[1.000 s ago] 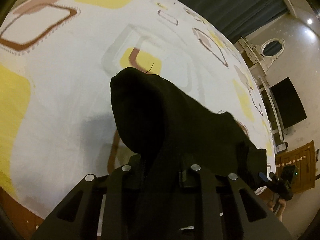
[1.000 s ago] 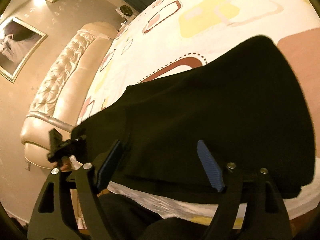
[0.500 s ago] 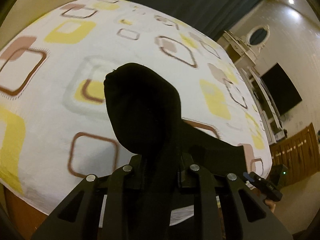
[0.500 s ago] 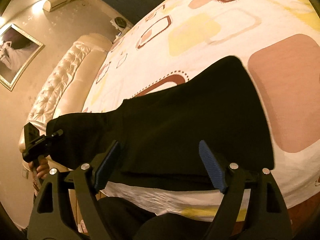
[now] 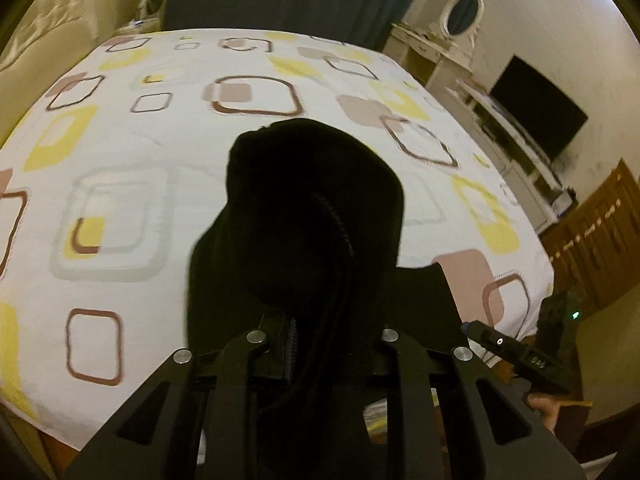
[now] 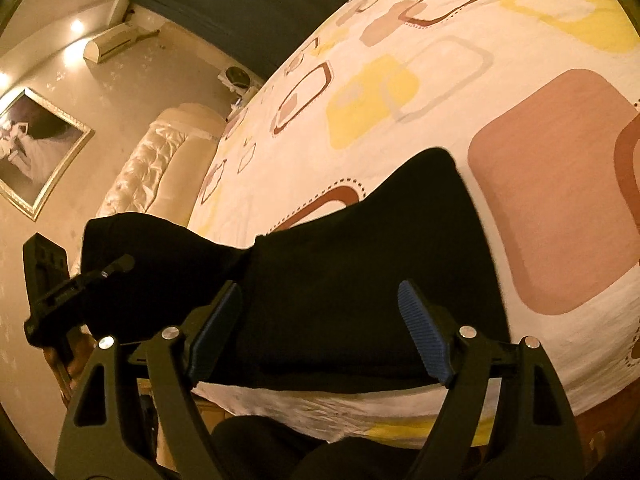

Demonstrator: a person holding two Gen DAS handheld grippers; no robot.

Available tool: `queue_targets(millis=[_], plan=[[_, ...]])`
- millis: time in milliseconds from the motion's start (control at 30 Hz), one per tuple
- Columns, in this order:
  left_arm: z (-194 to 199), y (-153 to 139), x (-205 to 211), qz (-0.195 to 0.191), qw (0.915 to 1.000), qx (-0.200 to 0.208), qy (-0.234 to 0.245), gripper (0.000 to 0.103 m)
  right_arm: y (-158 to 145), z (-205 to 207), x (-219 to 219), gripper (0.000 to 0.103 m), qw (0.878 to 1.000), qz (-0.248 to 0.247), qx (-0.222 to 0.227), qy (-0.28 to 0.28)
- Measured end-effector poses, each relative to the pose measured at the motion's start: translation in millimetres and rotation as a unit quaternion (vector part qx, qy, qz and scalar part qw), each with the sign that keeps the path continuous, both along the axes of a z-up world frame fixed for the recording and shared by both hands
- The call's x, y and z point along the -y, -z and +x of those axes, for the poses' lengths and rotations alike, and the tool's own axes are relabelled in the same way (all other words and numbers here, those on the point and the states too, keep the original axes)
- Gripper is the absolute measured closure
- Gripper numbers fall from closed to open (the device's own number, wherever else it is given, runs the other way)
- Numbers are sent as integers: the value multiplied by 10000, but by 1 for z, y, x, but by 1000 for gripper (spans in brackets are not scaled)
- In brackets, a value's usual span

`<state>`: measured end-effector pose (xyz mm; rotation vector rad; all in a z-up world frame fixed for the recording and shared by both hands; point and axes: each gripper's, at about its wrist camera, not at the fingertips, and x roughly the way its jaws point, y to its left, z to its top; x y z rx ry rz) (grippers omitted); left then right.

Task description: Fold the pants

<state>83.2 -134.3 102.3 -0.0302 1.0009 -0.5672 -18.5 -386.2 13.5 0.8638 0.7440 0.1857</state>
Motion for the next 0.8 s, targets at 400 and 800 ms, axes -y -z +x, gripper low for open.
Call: queue_targets(millis=[400,800], plan=[[-28,85,120,1118,9933,57,271,82,6,-9,32,22,9988,109,-15,482],[-49,132,155,1858,9813,475,129,82,13,-12,49,22,9967,414,17,694]])
